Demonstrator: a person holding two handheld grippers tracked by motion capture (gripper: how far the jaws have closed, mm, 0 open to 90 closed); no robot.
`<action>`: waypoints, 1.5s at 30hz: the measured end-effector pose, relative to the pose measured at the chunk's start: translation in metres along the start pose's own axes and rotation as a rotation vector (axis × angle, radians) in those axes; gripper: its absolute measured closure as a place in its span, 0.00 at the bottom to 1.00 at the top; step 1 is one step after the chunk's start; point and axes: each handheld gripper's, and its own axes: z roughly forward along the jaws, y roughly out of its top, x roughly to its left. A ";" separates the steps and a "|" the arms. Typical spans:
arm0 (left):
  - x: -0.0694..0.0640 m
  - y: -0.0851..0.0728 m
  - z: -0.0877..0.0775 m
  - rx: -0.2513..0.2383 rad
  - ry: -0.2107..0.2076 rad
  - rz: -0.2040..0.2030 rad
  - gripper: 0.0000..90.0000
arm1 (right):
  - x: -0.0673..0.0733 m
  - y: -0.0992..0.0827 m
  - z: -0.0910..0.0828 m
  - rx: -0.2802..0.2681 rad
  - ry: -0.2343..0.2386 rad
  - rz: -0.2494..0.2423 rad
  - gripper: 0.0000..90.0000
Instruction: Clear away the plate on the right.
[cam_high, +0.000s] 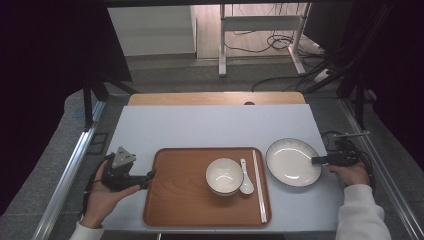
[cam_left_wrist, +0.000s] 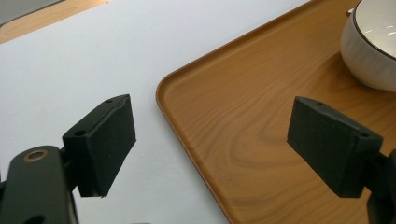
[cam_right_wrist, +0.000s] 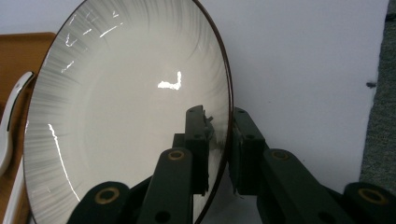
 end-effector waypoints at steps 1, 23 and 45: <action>0.000 0.000 0.000 0.000 0.000 0.000 0.16 | 0.001 0.000 -0.001 -0.003 0.002 0.003 0.90; 0.002 -0.001 -0.001 0.002 0.003 0.000 0.16 | 0.045 0.012 -0.026 -0.098 -0.091 -0.161 0.96; 0.002 -0.002 0.000 0.001 0.004 -0.006 0.16 | 0.046 0.006 -0.057 -0.250 -0.013 -0.191 0.95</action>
